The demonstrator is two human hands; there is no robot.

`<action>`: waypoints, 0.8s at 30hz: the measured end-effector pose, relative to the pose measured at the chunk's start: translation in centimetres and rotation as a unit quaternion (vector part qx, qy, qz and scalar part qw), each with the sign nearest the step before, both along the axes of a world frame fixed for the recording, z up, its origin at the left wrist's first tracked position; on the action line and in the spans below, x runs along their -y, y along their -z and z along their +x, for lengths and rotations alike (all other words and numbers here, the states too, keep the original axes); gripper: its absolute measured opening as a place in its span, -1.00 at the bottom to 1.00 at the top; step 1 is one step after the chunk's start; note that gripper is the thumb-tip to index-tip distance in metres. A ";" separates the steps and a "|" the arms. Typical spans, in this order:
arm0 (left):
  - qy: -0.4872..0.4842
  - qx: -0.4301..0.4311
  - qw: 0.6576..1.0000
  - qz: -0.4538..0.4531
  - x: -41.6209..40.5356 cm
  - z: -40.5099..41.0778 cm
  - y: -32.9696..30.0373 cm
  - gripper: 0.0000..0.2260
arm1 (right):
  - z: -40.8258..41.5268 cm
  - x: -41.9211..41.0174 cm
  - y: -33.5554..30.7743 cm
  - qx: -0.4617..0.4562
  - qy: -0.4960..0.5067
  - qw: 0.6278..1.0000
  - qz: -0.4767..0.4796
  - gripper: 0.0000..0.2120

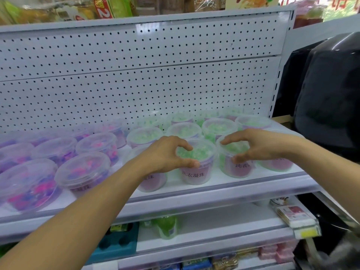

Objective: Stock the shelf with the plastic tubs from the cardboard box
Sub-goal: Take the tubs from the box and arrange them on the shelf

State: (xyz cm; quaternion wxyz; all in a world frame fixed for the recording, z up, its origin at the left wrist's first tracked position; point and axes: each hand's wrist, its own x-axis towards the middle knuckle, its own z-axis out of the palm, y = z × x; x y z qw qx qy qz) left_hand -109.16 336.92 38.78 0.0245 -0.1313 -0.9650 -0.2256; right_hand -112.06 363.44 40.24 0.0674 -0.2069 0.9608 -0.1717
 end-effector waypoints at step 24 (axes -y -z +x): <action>-0.161 0.001 0.969 0.188 10.4 -7.5 -3.0 -0.46 | -9.1 10.7 -1.0 -0.057 -0.051 0.995 -0.057 -0.51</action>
